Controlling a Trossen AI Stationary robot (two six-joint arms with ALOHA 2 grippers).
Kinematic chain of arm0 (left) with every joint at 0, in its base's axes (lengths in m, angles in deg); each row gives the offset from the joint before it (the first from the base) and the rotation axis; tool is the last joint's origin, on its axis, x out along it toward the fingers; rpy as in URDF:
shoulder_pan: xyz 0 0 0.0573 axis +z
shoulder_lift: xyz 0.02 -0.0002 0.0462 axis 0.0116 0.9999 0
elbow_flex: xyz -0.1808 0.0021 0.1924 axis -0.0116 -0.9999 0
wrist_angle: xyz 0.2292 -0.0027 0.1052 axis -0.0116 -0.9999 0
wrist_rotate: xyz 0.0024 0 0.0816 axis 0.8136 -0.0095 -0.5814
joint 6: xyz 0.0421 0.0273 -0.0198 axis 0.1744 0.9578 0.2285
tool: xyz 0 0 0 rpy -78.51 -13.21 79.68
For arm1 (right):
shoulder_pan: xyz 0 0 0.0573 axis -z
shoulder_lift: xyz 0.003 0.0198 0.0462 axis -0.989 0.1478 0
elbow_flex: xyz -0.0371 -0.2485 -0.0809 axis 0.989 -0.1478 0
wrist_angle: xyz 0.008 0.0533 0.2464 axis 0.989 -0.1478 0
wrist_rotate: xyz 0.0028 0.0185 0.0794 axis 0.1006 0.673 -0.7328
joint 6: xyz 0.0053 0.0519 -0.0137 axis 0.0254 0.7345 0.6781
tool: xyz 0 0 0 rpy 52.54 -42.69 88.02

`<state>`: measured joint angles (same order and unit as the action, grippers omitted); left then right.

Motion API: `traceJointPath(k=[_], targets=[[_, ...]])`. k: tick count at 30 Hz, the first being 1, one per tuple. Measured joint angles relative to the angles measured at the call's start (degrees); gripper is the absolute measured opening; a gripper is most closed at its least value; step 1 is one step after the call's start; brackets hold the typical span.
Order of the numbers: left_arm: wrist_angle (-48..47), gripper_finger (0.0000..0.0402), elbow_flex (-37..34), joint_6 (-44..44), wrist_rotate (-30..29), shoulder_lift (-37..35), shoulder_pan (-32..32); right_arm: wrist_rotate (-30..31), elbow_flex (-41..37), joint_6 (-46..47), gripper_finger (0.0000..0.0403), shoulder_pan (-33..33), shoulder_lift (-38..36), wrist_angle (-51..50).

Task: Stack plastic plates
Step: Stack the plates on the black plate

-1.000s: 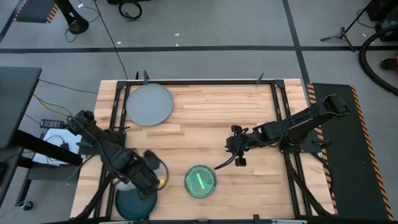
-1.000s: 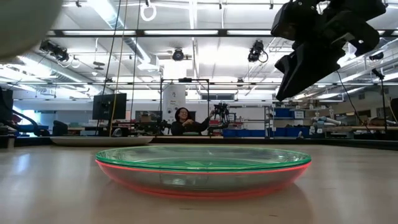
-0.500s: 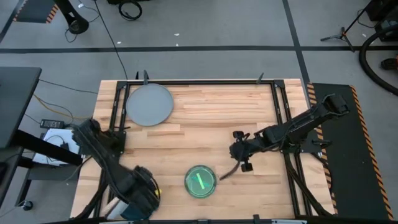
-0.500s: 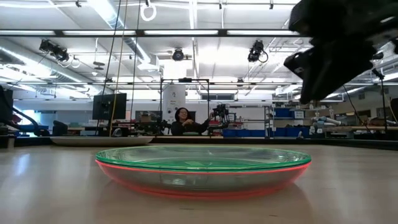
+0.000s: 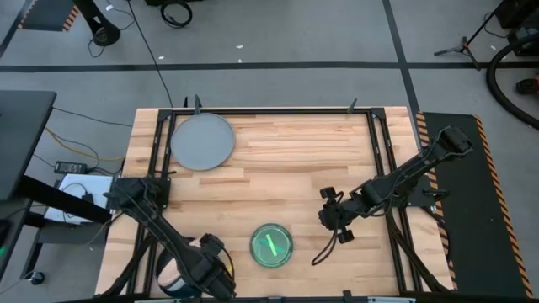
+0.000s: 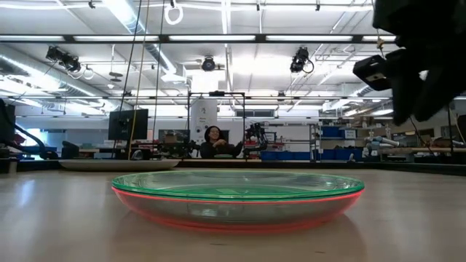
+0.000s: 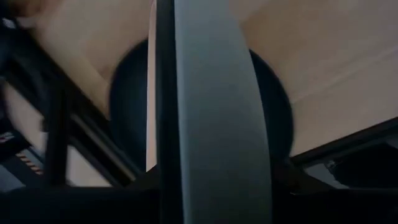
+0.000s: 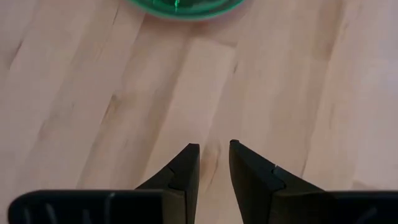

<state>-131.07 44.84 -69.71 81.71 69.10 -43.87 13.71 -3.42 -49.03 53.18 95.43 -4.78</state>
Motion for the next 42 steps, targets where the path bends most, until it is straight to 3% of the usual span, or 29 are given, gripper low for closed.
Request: traceJointPath(k=[9,15,31,39,42], targets=[[4.45,0.0125,0.07,-5.39,7.21,2.19,0.07,0.22,0.00,-2.73,0.0095,-0.91,0.00,-3.13],[4.93,0.0135,0.07,-6.70,7.38,2.20,0.00,1.73,0.00,-5.53,0.0095,0.83,0.00,-3.19],[5.98,0.0279,-0.02,-7.68,6.65,2.40,0.11,1.93,0.00,-4.98,0.0095,2.98,0.00,-1.82],[11.08,0.0290,-0.02,-7.50,6.66,2.40,0.11,2.81,0.00,-5.08,0.0095,2.98,0.00,-1.80],[15.67,0.0290,-0.02,-7.18,3.74,2.40,0.08,3.47,0.00,-5.11,0.0095,2.98,0.00,-1.80]])
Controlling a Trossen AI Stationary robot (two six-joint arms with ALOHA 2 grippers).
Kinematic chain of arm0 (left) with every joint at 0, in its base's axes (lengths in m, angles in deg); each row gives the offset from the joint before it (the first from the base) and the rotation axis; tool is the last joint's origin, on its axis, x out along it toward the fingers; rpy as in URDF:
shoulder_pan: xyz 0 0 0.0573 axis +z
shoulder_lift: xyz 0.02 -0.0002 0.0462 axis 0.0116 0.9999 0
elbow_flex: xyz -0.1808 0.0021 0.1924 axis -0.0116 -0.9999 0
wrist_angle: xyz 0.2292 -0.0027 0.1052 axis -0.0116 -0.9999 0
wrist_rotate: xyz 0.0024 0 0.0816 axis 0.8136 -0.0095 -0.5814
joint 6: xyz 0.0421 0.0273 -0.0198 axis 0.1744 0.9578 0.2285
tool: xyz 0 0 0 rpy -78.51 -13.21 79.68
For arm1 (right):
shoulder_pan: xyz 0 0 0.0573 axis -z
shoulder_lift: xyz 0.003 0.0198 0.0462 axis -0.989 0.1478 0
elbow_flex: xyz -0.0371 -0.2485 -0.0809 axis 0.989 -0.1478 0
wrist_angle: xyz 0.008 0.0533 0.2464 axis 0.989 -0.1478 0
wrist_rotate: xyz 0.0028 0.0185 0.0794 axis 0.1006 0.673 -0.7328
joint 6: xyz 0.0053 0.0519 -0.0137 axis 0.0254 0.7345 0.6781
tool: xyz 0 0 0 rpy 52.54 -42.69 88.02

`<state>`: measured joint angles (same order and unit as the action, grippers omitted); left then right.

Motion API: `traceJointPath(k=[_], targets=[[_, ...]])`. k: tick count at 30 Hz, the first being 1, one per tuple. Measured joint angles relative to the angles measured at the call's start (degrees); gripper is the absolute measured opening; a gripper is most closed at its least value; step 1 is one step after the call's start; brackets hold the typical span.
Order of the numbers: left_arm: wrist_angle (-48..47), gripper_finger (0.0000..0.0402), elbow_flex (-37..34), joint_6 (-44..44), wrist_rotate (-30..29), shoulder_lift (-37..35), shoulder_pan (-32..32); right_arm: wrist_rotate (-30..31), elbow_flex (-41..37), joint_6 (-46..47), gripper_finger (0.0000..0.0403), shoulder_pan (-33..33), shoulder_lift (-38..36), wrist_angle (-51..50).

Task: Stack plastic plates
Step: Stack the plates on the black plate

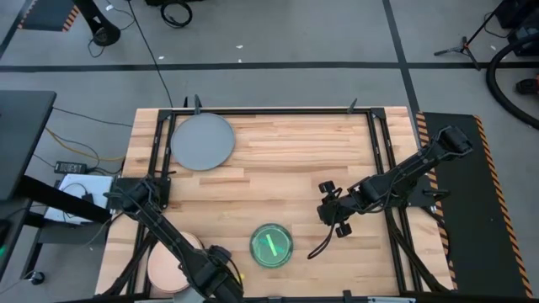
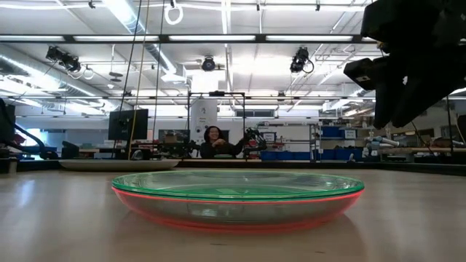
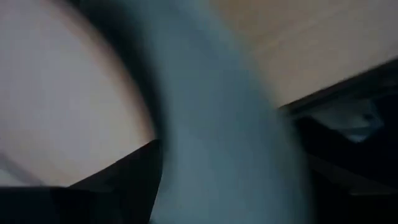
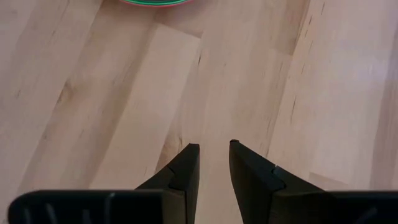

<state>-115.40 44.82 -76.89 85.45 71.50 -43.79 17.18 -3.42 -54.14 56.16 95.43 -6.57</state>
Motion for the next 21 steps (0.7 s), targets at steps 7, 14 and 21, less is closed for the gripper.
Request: traceJointPath(k=[7,14,21], targets=[[2.72,0.0290,0.00,0.71,-6.45,0.10,0.28,-0.01,0.00,0.92,0.0095,0.00,0.00,0.00],[-6.68,0.0290,0.00,-2.69,-3.12,0.66,-0.16,-0.47,0.00,1.92,0.0095,0.00,0.00,-0.84],[-6.59,0.0290,0.00,-3.14,-2.75,0.66,-0.52,-0.49,0.00,1.98,0.0095,0.00,0.00,-1.23]])
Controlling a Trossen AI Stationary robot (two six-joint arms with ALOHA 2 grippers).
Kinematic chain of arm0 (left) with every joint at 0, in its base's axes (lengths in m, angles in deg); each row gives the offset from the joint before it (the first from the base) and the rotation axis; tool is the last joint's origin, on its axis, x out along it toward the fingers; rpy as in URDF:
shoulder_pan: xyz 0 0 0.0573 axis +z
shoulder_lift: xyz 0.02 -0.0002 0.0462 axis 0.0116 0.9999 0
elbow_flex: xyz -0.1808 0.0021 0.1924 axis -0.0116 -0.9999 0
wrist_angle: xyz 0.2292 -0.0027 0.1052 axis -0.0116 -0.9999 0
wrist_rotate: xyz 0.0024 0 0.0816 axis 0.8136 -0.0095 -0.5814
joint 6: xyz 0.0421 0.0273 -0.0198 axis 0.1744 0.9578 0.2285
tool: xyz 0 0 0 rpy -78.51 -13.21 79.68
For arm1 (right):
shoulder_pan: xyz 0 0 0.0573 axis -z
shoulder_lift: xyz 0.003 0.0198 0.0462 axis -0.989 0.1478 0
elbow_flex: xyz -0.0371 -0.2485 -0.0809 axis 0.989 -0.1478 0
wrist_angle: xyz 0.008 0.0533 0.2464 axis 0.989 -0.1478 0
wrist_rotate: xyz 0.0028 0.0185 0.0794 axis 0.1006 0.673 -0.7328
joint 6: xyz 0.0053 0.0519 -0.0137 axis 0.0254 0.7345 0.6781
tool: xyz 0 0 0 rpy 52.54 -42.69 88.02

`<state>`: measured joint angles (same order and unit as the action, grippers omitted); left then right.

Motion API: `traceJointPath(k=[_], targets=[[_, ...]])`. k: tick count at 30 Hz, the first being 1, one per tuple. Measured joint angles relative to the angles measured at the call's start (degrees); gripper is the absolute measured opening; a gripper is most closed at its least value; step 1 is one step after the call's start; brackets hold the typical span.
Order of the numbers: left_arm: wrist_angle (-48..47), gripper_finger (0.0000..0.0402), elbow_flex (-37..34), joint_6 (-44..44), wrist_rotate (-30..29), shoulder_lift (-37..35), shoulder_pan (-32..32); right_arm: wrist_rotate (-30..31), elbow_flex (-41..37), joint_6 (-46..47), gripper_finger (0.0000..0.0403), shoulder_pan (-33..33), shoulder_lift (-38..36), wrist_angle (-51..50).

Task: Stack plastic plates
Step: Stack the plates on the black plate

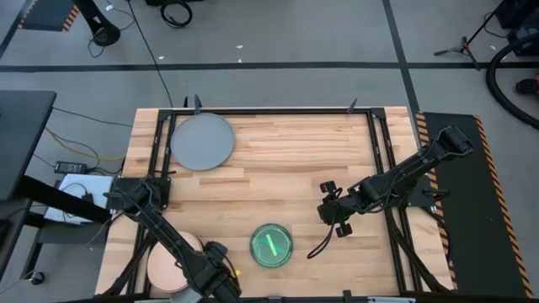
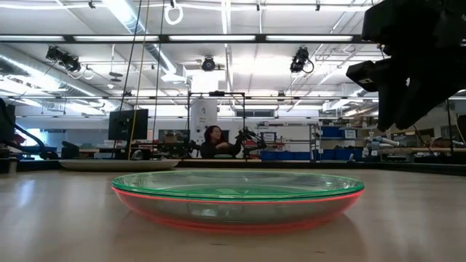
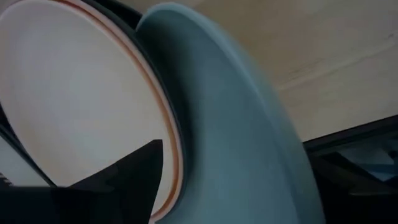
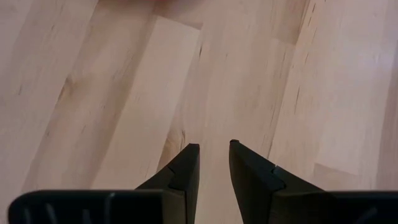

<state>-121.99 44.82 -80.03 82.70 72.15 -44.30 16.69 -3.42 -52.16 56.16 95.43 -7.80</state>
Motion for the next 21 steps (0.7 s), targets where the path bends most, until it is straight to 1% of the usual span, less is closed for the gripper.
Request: traceJointPath(k=[6,9,12,16,19,20,21], targets=[[2.47,0.0288,0.00,4.13,-1.30,0.00,0.17,-0.02,0.00,0.00,0.0095,0.00,0.00,-0.03],[3.26,0.0270,0.00,5.93,-1.42,0.00,0.17,-0.04,0.00,0.15,0.0095,0.00,0.00,-0.04],[3.78,0.0222,0.00,6.73,-1.40,0.00,0.17,-0.04,0.00,0.17,0.0095,0.00,0.00,-0.04],[3.88,0.0123,0.00,6.69,-1.27,0.00,0.17,-0.06,0.00,0.17,0.0095,0.00,0.02,-0.04],[1.84,0.0048,0.09,7.04,-0.17,-0.30,0.17,-0.07,0.00,0.17,0.0095,0.00,0.02,-0.06],[1.58,0.0038,0.11,7.64,-0.02,-0.49,0.17,-0.07,0.00,0.16,0.0095,0.00,0.02,-0.06],[1.80,0.0038,0.11,8.17,0.07,-0.54,0.17,-0.07,0.00,0.17,0.0095,0.00,0.02,-0.06]])
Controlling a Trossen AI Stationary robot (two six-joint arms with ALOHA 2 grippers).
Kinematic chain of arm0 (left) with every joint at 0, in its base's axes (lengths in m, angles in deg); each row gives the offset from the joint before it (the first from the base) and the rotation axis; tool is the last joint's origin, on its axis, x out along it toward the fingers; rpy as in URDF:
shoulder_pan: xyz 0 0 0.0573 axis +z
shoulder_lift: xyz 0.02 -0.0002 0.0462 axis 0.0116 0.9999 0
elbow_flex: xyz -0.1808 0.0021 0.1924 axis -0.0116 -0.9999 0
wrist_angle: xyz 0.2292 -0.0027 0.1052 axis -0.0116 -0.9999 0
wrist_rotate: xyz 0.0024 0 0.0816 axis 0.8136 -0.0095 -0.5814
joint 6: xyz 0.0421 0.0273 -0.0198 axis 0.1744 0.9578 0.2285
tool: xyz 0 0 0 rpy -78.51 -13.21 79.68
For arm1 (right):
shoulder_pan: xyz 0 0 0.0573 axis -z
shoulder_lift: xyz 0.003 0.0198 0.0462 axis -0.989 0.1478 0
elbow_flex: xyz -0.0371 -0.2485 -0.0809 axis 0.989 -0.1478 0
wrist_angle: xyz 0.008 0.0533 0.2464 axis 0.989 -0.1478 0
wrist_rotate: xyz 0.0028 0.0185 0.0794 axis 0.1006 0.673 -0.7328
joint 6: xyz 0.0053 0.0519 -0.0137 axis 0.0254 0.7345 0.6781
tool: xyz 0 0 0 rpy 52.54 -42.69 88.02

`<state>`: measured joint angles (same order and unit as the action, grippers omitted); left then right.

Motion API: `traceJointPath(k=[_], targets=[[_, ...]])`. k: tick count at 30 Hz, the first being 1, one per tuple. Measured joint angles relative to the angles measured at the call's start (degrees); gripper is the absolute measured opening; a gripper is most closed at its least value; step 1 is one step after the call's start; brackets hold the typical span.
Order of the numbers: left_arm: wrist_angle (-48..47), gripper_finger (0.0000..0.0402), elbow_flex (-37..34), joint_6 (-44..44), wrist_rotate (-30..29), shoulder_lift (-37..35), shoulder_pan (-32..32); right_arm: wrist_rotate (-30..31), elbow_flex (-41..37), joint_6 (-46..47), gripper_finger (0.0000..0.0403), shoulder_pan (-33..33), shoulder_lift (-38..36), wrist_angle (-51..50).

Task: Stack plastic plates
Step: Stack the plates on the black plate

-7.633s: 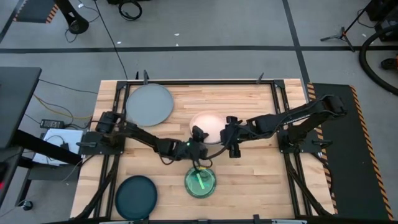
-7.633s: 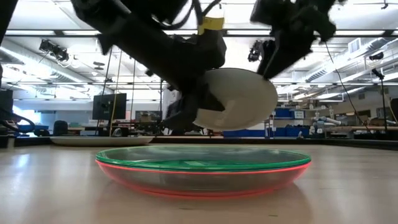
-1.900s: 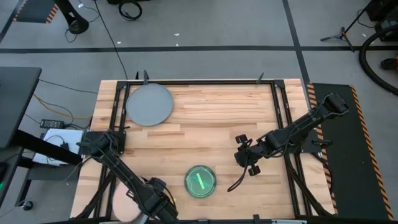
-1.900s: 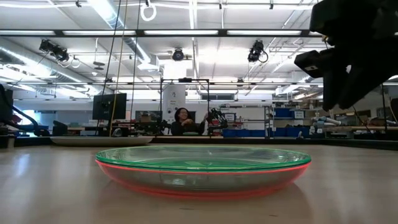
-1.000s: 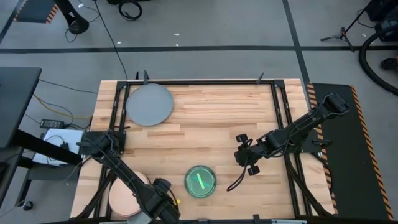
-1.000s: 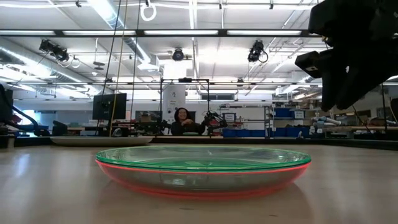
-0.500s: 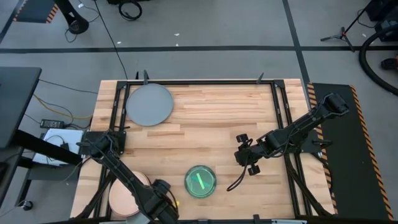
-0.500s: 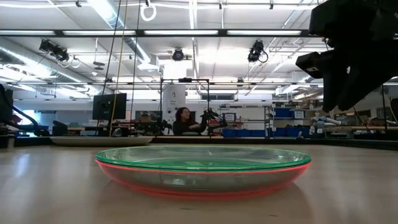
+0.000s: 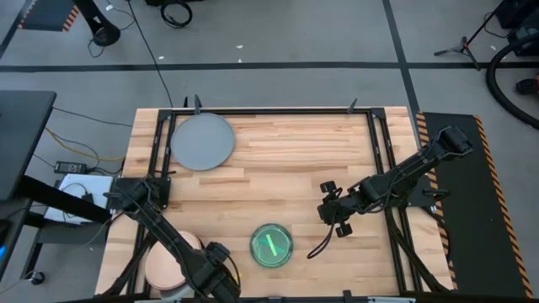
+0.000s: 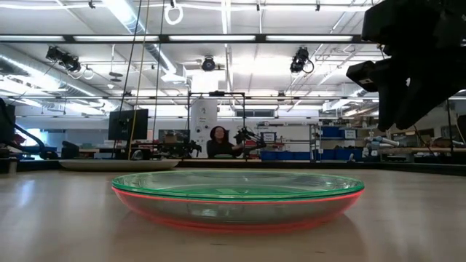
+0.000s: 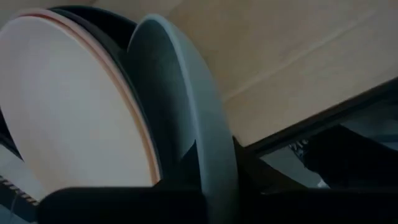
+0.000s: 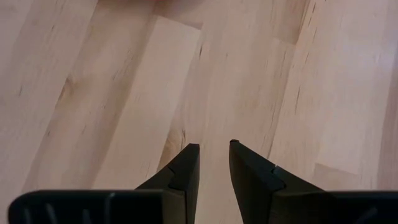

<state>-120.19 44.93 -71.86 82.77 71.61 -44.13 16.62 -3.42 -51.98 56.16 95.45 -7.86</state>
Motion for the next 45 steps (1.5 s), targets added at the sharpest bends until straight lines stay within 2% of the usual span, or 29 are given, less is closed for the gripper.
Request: traceJointPath(k=[15,21,24,34,45], targets=[[1.48,0.0046,4.47,1.67,-1.56,0.21,0.26,-0.04,0.00,0.00,0.0095,0.00,0.00,-0.39],[-3.11,0.0047,1.84,-3.47,5.96,1.74,-0.50,-0.04,0.00,0.70,0.0095,-0.02,0.00,-0.42],[-1.90,0.0048,0.23,-3.51,6.25,1.55,-1.13,-0.04,0.00,0.85,0.0095,-0.01,0.00,-0.55],[-9.02,0.0049,0.02,-4.13,6.02,4.28,-0.85,-0.04,0.01,0.81,0.0095,-0.02,0.02,-0.88],[-11.13,0.0052,0.11,3.50,8.88,10.97,0.57,-0.02,0.02,-0.50,0.0095,0.09,0.02,-1.37]])
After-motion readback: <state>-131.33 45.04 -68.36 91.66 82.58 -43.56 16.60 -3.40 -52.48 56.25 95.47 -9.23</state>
